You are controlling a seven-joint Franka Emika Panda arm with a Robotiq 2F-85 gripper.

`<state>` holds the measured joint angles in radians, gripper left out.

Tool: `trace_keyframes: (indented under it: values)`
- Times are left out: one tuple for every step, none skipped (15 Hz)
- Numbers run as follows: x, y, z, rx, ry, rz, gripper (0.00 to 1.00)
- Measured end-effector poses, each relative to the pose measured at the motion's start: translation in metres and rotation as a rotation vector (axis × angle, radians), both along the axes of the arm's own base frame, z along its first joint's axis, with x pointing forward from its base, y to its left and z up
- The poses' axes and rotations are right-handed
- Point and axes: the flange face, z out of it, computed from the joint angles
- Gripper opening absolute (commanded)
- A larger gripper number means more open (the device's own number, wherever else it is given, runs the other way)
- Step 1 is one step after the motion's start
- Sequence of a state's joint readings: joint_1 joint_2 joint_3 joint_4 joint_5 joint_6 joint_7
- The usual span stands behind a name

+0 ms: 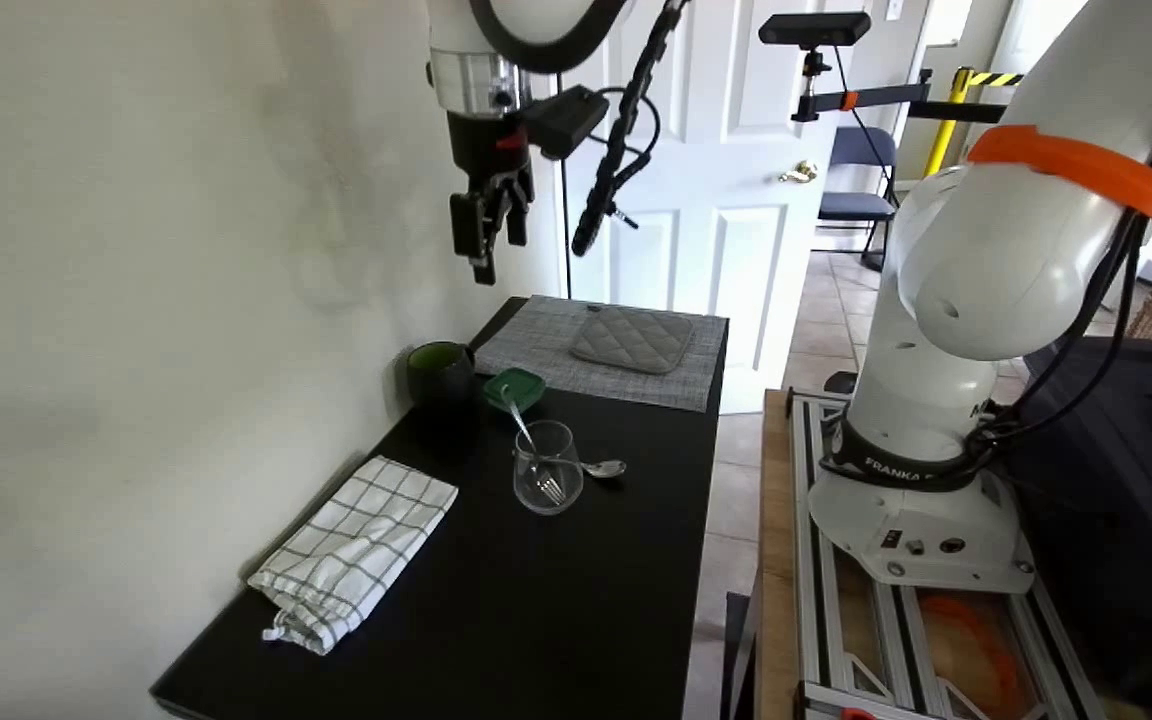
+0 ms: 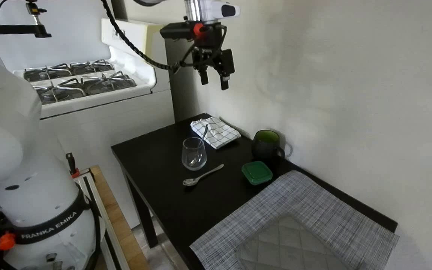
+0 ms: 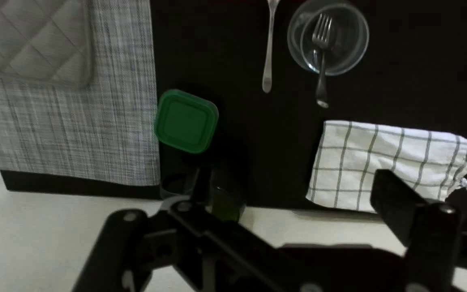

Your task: Put the fork in the glass cup

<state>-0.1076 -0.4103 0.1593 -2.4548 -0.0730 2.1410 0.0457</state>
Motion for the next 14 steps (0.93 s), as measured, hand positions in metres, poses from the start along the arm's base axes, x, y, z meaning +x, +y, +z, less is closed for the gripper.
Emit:
trace_keyframes:
  values:
    - [-0.006, -0.004, 0.014, -0.006, 0.03, -0.006, 1.0]
    - [-0.011, -0.006, 0.024, -0.01, 0.054, -0.009, 1.0]
    - [-0.015, -0.008, 0.032, -0.011, 0.075, -0.008, 1.0]
    - [-0.018, -0.008, 0.038, -0.011, 0.092, -0.005, 1.0]
    - [-0.021, -0.008, 0.041, -0.01, 0.107, 0.0, 1.0]
    - [-0.023, -0.008, 0.041, -0.01, 0.122, 0.004, 1.0]
    - [-0.025, -0.007, 0.04, -0.009, 0.135, 0.008, 1.0]
    - [-0.026, -0.007, 0.039, -0.009, 0.148, 0.013, 1.0]
    - [-0.027, -0.006, 0.039, -0.008, 0.156, 0.018, 1.0]
    - [-0.027, -0.005, 0.038, -0.007, 0.158, 0.023, 1.0]
    - [-0.027, -0.005, 0.038, -0.007, 0.158, 0.025, 1.0]
    - [-0.027, -0.005, 0.038, -0.007, 0.158, 0.026, 1.0]
    - [-0.027, -0.005, 0.038, -0.007, 0.158, 0.027, 1.0]
    - [-0.027, -0.005, 0.038, -0.007, 0.159, 0.027, 1.0]
